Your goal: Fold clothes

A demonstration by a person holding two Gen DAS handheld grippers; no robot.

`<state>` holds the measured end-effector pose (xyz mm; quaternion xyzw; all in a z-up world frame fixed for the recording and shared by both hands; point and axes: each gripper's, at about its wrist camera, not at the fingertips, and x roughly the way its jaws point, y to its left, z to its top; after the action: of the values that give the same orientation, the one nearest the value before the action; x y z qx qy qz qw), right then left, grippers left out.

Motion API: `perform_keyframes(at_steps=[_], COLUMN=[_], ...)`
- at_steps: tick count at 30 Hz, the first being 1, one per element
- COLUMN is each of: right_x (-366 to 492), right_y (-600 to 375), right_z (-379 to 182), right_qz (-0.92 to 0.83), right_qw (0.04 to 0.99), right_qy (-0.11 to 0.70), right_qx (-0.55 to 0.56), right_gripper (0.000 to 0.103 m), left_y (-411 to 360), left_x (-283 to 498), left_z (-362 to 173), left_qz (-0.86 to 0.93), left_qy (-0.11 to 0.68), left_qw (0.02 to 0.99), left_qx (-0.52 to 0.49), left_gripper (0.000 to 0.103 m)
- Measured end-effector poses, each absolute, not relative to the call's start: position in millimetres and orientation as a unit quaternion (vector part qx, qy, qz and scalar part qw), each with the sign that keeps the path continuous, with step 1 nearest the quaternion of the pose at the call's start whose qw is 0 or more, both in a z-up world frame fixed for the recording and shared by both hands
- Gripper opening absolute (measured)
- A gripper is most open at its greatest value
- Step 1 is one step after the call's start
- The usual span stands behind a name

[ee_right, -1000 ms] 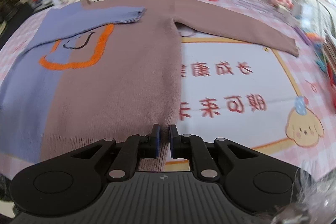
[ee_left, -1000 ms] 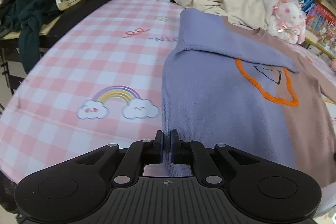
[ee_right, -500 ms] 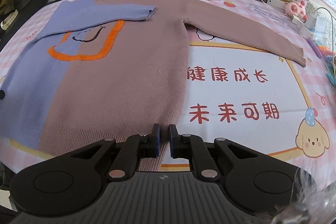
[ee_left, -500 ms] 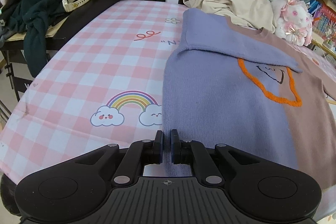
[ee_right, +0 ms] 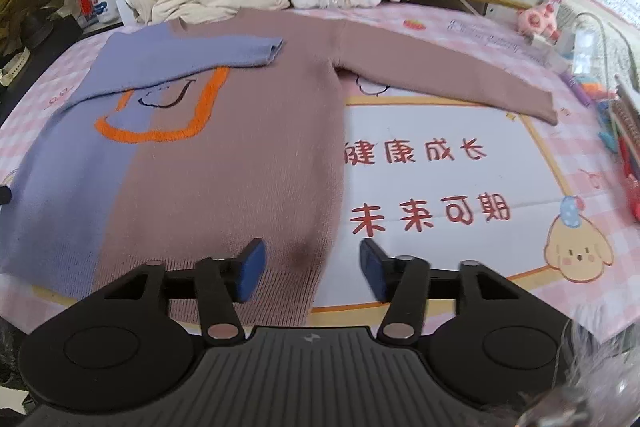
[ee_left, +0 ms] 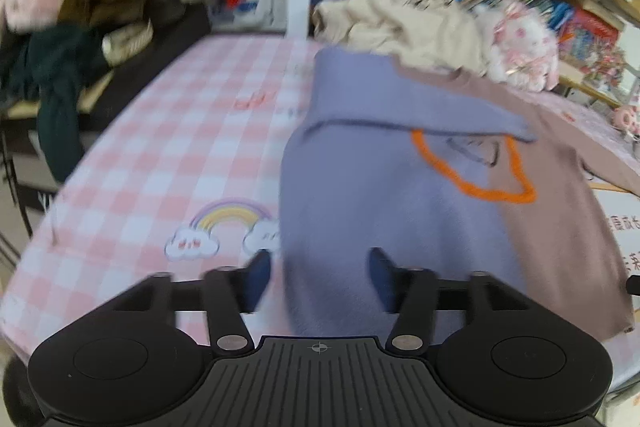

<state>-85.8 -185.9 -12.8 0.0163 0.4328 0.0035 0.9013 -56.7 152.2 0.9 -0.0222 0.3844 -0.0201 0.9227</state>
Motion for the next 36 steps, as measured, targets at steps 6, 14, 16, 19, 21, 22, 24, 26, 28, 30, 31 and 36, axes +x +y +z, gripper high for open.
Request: perform_keyframes(at_steps=[6, 14, 16, 19, 21, 22, 24, 26, 28, 30, 31, 36], right_x=[-104, -133, -140, -149, -155, -157, -160, -163, -164, -164, -163, -155], right_y=[-180, -185, -187, -189, -191, -193, -196, -201, -205, -210, -211, -224], right_z=[-5, -3, -2, -1, 0, 0, 2, 3, 4, 4, 3, 0], right_qz=[-0.012, -0.05, -0.059, -0.071, -0.079, -0.083, -0.092, -0.101, -0.107, -0.111, -0.111, -0.107], right_qw=[0.909, 0.908, 0.907, 0.906, 0.906, 0.905, 0.904, 0.904, 0.903, 0.902, 0.901, 0.901], right_qy=[0.417, 0.417, 0.417, 0.417, 0.417, 0.417, 0.416, 0.416, 0.416, 0.417, 0.418, 0.421], right_qx=[0.001, 0.008, 0.009, 0.008, 0.007, 0.008, 0.009, 0.011, 0.013, 0.015, 0.015, 0.017], right_gripper=[0.074, 0.08, 0.08, 0.08, 0.08, 0.08, 0.08, 0.08, 0.081, 0.081, 0.081, 0.081], left_y=[129, 105, 101, 95, 90, 88, 84, 79, 74, 69, 67, 56], left_x=[-68, -87, -91, -93, -92, -91, -90, -88, -86, -84, -83, -76], left_z=[13, 10, 9, 8, 7, 7, 6, 6, 6, 6, 5, 3], left_qz=[-0.051, -0.111, -0.123, -0.139, -0.147, -0.151, -0.158, -0.165, -0.171, -0.175, -0.176, -0.172], left_qy=[0.371, 0.374, 0.372, 0.373, 0.375, 0.376, 0.377, 0.377, 0.377, 0.378, 0.378, 0.383], left_qw=[0.927, 0.92, 0.919, 0.916, 0.915, 0.913, 0.912, 0.911, 0.909, 0.908, 0.908, 0.907], left_qx=[-0.004, 0.036, 0.038, 0.039, 0.039, 0.039, 0.039, 0.041, 0.042, 0.043, 0.044, 0.041], left_gripper=[0.088, 0.091, 0.093, 0.093, 0.093, 0.093, 0.093, 0.093, 0.094, 0.094, 0.094, 0.094])
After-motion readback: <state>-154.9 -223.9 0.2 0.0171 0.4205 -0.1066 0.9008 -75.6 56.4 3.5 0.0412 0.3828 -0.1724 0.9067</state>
